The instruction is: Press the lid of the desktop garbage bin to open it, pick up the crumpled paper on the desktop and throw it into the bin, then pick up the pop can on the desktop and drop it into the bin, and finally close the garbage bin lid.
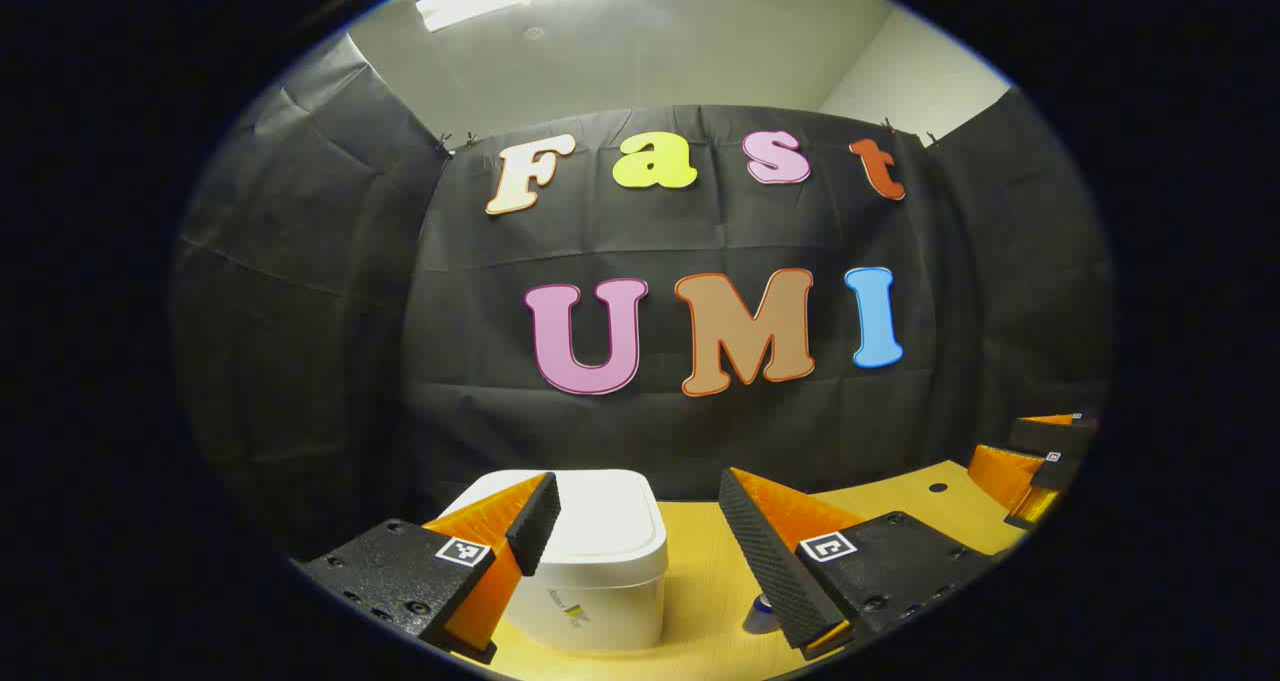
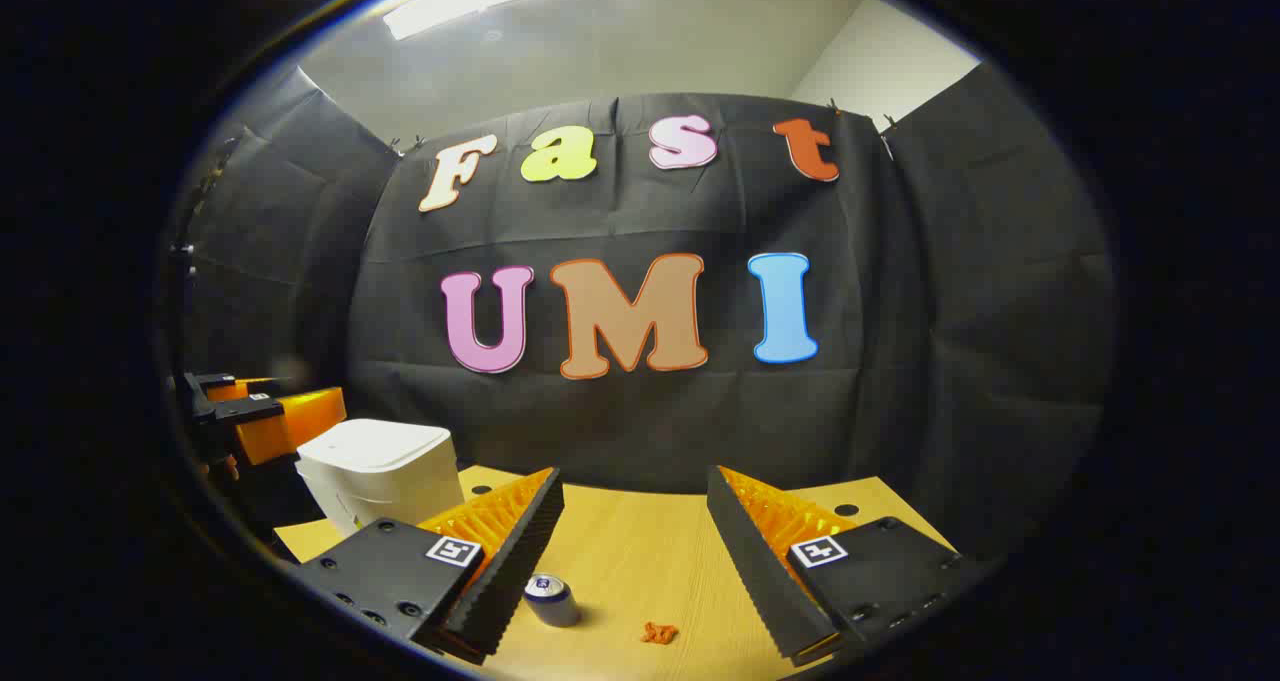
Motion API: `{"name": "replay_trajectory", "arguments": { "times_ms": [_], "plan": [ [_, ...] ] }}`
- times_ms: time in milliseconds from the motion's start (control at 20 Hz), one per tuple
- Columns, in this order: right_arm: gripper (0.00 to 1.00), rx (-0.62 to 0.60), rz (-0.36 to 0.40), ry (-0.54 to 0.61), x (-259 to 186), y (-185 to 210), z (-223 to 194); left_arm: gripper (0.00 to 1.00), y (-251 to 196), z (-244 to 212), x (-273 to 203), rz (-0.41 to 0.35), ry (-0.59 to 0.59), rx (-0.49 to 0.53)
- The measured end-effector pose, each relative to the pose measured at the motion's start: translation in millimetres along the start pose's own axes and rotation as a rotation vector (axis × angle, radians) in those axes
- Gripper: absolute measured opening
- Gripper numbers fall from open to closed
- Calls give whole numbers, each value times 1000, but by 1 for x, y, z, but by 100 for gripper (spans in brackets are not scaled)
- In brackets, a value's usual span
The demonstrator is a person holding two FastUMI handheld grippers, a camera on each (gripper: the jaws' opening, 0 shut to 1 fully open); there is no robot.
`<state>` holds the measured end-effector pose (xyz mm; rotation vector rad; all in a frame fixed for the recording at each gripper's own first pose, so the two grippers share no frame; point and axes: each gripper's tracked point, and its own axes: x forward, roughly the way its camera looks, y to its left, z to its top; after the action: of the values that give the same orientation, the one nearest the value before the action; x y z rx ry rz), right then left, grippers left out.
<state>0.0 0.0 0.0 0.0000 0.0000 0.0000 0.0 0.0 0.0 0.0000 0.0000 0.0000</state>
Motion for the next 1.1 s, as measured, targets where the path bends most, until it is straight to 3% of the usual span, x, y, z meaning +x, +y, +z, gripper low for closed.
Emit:
{"name": "replay_trajectory", "arguments": {
  "times_ms": [50,250,650,1100],
  "plan": [
    [96,-13,-8,1,0,-2,3,99,1,-4,3,1,9,-5],
    [99,-30,-41,-52,-4,-9,21,96,-1,-12,7,-26,23,-32],
    [96,-10,-60,-20,0,-4,9,99,4,-18,0,-28,27,-26],
    [99,-14,-66,4,-9,-3,2,96,5,-25,-5,-36,51,-19]
  ]
}}
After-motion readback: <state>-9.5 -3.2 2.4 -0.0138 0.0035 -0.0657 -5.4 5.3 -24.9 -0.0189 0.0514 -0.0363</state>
